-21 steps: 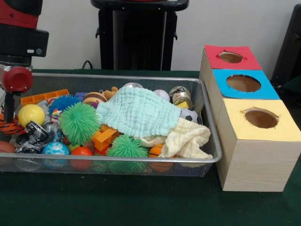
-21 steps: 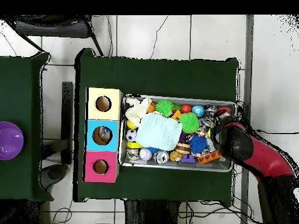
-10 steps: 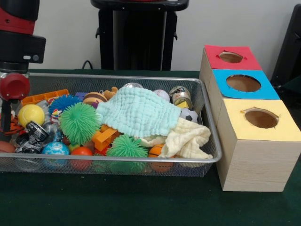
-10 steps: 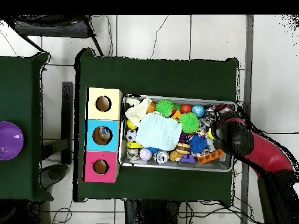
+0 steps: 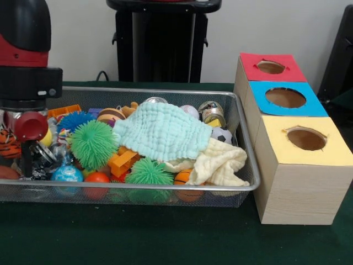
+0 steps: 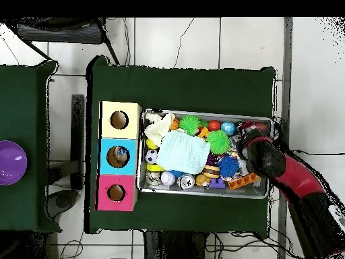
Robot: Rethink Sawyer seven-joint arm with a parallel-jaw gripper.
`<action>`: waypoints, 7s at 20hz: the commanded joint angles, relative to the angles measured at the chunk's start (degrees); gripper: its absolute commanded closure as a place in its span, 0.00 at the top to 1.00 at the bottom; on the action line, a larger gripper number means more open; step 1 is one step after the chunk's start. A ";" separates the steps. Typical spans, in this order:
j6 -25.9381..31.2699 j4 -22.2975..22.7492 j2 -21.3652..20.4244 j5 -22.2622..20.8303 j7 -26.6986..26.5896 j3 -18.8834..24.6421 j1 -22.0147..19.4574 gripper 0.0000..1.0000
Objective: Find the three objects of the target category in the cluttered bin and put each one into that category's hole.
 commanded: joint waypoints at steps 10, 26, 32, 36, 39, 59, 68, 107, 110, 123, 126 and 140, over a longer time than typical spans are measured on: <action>17.90 5.24 -0.06 7.72 4.31 3.56 1.67 0.00; 25.53 14.63 -7.27 10.73 5.39 2.55 3.19 0.00; 12.19 6.30 -6.49 2.37 2.83 -2.24 6.23 0.00; 9.55 1.31 -5.24 0.38 0.90 -3.45 6.67 0.00; 7.21 -1.21 -5.22 -1.13 0.42 -4.88 7.64 0.00; 10.92 -11.46 2.87 -5.45 -3.11 -5.85 5.25 0.00; 13.91 -9.74 4.72 -5.29 -3.31 -6.31 4.14 0.00; 12.70 -0.34 1.61 -4.27 -0.27 -3.20 1.88 0.00; 11.71 0.54 2.10 -3.84 0.96 -3.14 2.01 0.00; 2.51 -5.38 11.04 -5.18 3.14 -7.97 5.88 0.00; 4.70 -3.74 10.81 -4.16 2.02 -6.48 4.73 0.00; 13.59 12.27 -1.80 2.67 3.58 0.84 -0.41 0.00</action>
